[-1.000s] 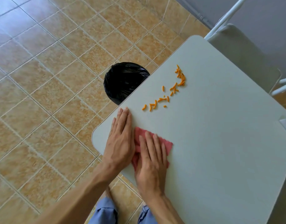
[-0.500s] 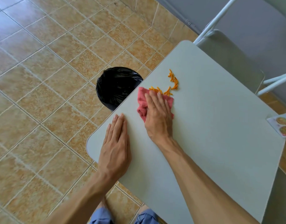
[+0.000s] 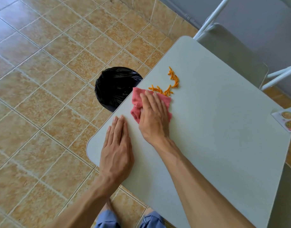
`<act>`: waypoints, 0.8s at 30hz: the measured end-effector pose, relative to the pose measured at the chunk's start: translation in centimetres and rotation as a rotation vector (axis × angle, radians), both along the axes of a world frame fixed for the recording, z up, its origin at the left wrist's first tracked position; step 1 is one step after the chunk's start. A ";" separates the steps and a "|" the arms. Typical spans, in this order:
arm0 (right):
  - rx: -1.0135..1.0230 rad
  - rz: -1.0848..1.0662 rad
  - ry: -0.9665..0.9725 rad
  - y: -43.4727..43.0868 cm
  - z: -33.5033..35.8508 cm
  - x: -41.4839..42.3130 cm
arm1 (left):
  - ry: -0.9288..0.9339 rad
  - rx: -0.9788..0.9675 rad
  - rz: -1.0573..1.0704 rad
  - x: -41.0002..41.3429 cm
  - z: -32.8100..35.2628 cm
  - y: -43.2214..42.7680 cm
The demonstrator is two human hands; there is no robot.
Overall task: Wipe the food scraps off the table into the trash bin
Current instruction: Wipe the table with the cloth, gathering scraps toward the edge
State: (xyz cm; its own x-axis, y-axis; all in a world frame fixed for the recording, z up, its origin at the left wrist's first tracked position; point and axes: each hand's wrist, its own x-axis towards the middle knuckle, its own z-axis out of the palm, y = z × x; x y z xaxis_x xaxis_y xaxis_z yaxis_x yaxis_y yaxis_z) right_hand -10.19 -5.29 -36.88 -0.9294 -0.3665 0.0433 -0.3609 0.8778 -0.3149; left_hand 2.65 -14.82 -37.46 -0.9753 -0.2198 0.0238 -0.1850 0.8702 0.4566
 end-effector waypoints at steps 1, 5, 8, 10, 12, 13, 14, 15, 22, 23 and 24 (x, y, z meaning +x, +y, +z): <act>0.014 -0.012 -0.005 -0.3 -0.1 0.2 | -0.003 -0.005 -0.003 0.0 0.0 0.0; -0.009 0.043 0.039 0.8 0.3 4.6 | -0.018 -0.011 -0.014 0.0 0.1 -0.1; -0.008 0.086 0.061 3.2 1.0 7.8 | -0.030 -0.010 -0.020 0.0 0.2 -0.1; 0.060 0.042 0.081 5.0 0.7 8.7 | -0.034 -0.013 -0.009 -0.1 0.2 0.0; 0.123 -0.121 0.084 6.5 0.1 8.2 | -0.036 -0.018 0.002 -0.1 0.2 0.0; 0.136 -0.226 0.095 6.9 -0.3 7.4 | -0.035 -0.022 0.003 -0.1 0.1 0.0; 0.138 -0.331 0.113 7.0 -0.5 6.4 | -0.034 -0.026 0.000 0.0 0.1 -0.1; 0.132 -0.426 0.131 6.9 -0.7 5.1 | -0.035 -0.027 -0.005 0.0 0.1 -0.1; 0.128 -0.451 0.132 6.7 -0.9 2.9 | -0.072 -0.004 -0.010 0.2 0.1 -0.2; 0.145 -0.380 0.135 7.3 -0.8 3.8 | -0.076 -0.004 -0.014 0.2 0.1 -0.2; 0.161 -0.307 0.131 8.1 -0.7 4.6 | -0.080 -0.003 -0.015 0.1 0.1 -0.2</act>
State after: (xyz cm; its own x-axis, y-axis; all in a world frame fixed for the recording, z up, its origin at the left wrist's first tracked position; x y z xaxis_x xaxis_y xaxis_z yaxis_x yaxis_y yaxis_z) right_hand -5.59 2.80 -37.56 -0.9876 -0.0828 0.1336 -0.1007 0.9860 -0.1329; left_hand 2.80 -15.00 -37.35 -0.9774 -0.2047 -0.0535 -0.2072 0.8747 0.4382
